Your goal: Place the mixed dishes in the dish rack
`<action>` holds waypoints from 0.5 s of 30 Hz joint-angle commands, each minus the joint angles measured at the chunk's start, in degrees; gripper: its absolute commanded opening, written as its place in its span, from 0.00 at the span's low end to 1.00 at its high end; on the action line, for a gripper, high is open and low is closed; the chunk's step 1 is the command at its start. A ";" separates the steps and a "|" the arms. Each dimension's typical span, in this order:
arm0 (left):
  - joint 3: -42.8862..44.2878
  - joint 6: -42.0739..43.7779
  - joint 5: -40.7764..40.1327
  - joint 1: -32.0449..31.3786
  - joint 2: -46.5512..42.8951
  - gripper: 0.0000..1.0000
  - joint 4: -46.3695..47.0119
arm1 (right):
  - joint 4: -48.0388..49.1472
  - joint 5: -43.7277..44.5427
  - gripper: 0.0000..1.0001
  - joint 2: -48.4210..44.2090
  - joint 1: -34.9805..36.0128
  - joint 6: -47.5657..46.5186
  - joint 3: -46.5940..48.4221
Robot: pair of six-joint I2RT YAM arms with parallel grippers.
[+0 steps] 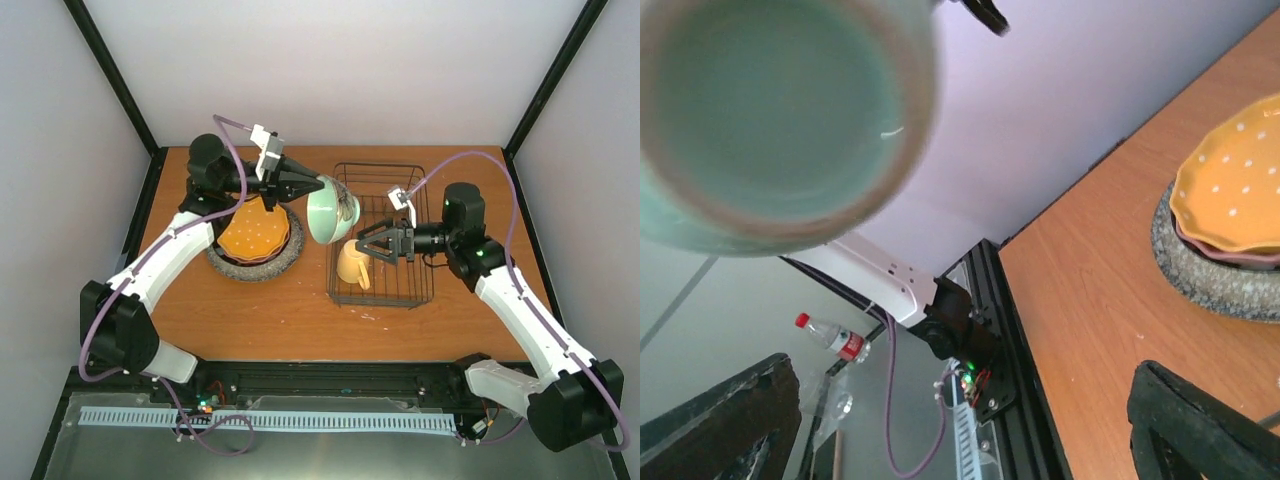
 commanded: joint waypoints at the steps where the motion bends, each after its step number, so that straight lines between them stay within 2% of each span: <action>1: 0.42 8.53 -11.72 -0.03 -0.87 0.01 -9.05 | 15.34 -1.21 0.88 -1.98 -0.20 15.55 -5.85; 3: -0.94 11.80 -17.21 -0.32 -2.52 0.01 -9.80 | 28.92 -2.35 0.89 -2.45 -0.22 27.65 -10.45; 6: -4.49 17.86 -32.05 -1.67 -5.92 0.01 -9.36 | 46.90 -2.33 0.89 -2.05 -0.15 44.08 -15.61; 10: -13.17 24.54 -46.10 -2.84 -10.00 0.01 3.96 | 72.72 1.41 0.90 1.31 -0.25 66.47 -21.31; 13: -18.41 33.10 -53.02 -4.59 -11.19 0.01 13.04 | 102.03 10.58 0.89 9.51 -0.33 87.73 -26.42; 14: -19.93 36.68 -55.14 -5.33 -11.25 0.01 16.13 | 107.55 13.97 0.88 12.45 -0.20 93.32 -27.63; 15: -21.50 40.46 -56.98 -6.21 -11.19 0.01 19.12 | 108.18 15.84 0.86 13.86 -0.08 94.72 -28.43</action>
